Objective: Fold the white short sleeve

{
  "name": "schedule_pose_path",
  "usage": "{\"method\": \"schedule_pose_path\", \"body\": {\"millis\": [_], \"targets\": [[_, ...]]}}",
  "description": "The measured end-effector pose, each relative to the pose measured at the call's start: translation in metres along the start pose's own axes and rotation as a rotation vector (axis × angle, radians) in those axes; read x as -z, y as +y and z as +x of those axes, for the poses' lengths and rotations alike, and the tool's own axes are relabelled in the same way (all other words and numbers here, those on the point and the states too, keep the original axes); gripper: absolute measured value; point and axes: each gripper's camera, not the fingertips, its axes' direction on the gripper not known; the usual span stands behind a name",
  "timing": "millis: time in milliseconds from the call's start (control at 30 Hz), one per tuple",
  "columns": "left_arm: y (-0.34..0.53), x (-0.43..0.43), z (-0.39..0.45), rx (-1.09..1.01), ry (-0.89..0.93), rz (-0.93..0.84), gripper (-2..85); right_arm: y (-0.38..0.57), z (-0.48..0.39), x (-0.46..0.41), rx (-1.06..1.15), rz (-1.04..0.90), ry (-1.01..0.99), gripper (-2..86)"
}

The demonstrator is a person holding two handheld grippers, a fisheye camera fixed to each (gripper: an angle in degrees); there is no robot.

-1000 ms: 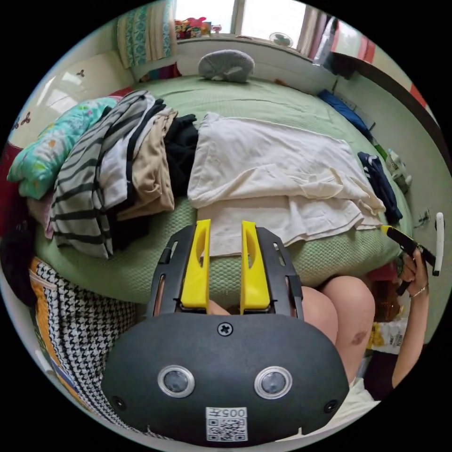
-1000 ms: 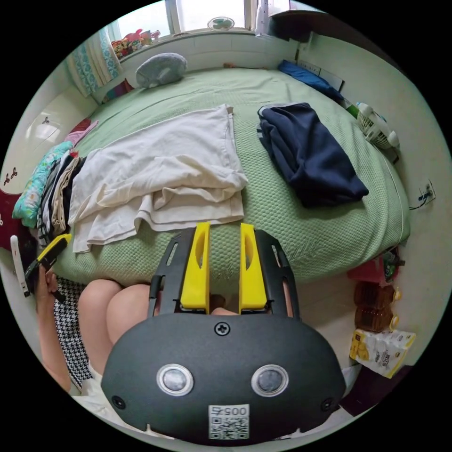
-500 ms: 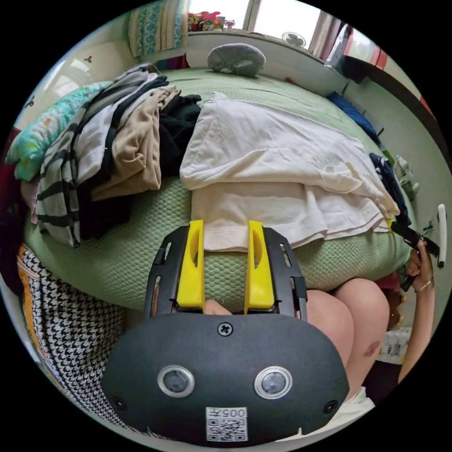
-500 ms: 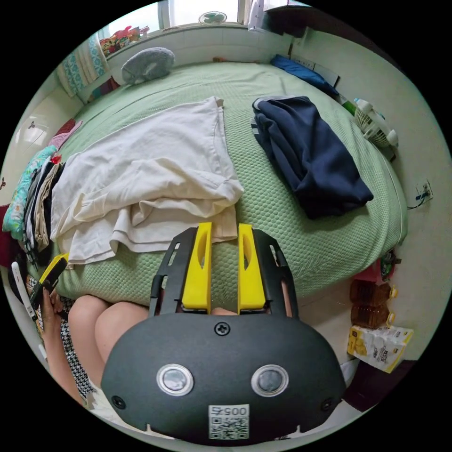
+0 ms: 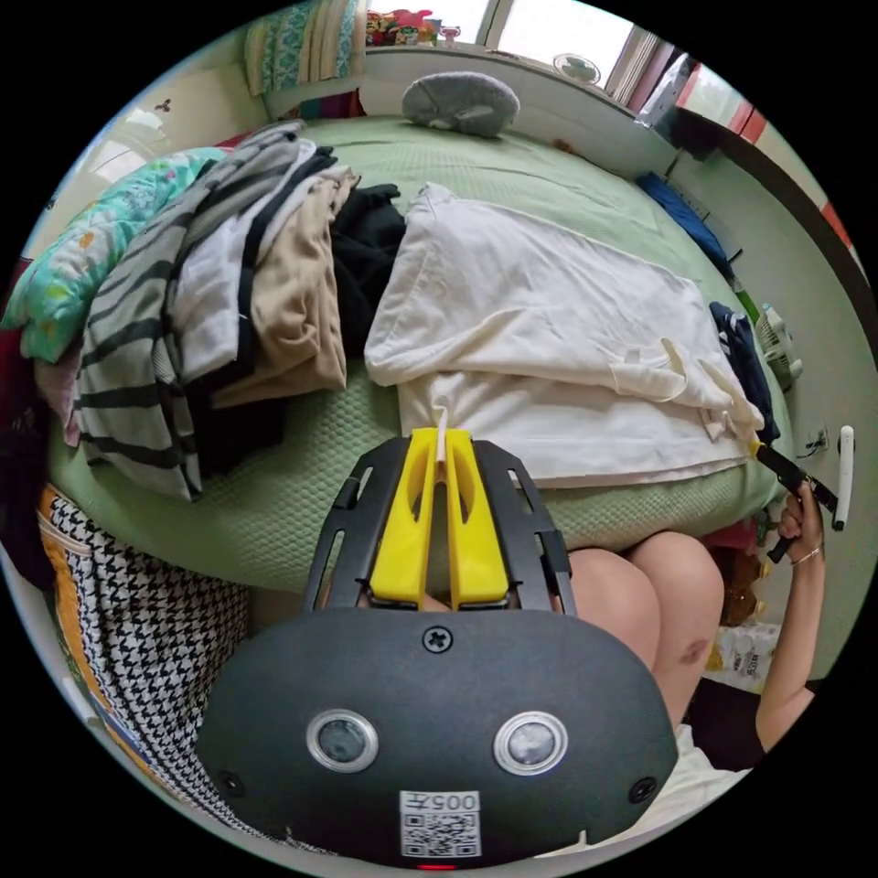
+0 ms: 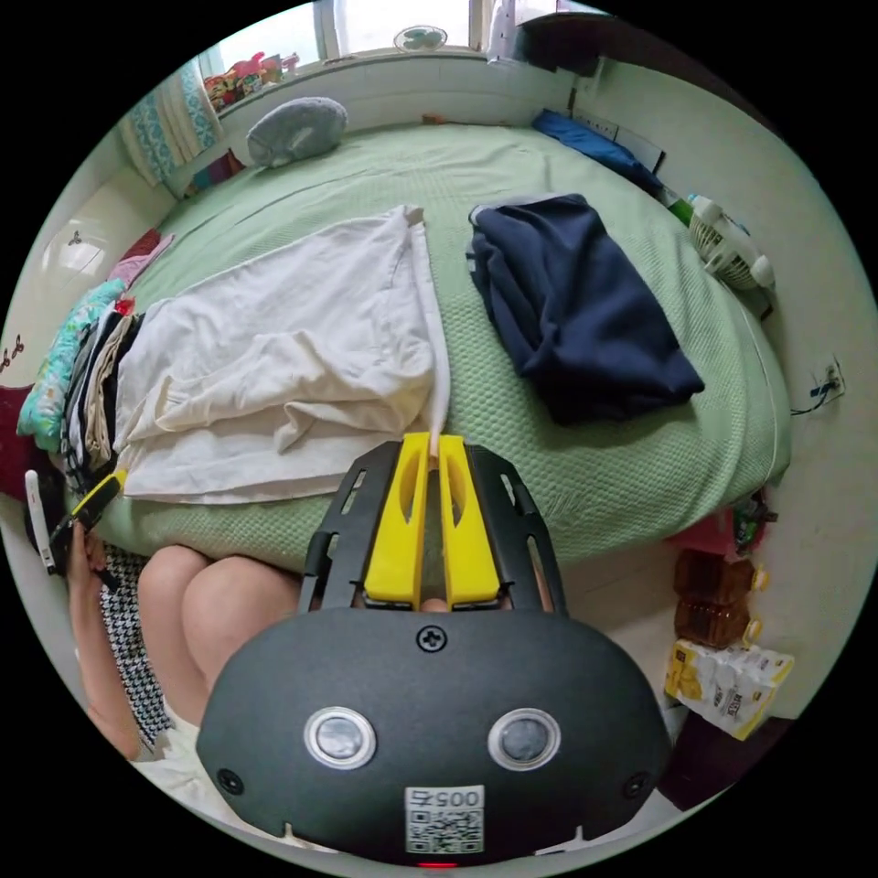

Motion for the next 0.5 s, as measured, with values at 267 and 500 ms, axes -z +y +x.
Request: {"method": "schedule_pose_path", "body": {"millis": [267,500], "targets": [[0.027,0.015,-0.018,0.037,0.076,0.021,6.0,0.023,0.002,0.017,-0.02,0.001,-0.073,2.6],[-0.007,0.044,0.021,-0.137,0.126,0.165,9.6,0.004,-0.075,0.061,0.24,0.106,-0.199,6.6]]}}
